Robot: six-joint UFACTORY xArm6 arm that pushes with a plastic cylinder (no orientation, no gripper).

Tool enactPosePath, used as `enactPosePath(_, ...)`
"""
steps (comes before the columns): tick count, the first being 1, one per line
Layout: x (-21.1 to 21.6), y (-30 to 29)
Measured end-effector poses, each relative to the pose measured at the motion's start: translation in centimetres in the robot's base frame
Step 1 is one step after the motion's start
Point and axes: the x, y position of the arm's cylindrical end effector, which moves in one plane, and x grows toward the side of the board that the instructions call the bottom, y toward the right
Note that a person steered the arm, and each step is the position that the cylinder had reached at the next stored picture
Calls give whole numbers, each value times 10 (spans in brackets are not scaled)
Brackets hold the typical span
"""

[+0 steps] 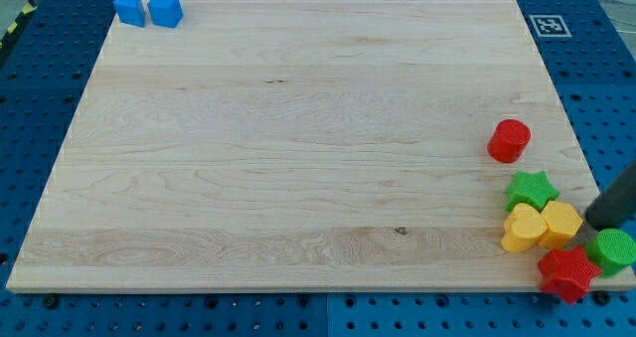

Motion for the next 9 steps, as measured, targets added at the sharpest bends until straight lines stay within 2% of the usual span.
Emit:
enactPosePath(2, -2, 53)
enactPosePath(3, 2, 52)
enactPosePath(4, 53, 46)
enactPosePath(5, 53, 46)
enactPosePath(6, 53, 31)
enactPosePath(8, 54, -51)
enactPosePath(9, 55, -74)
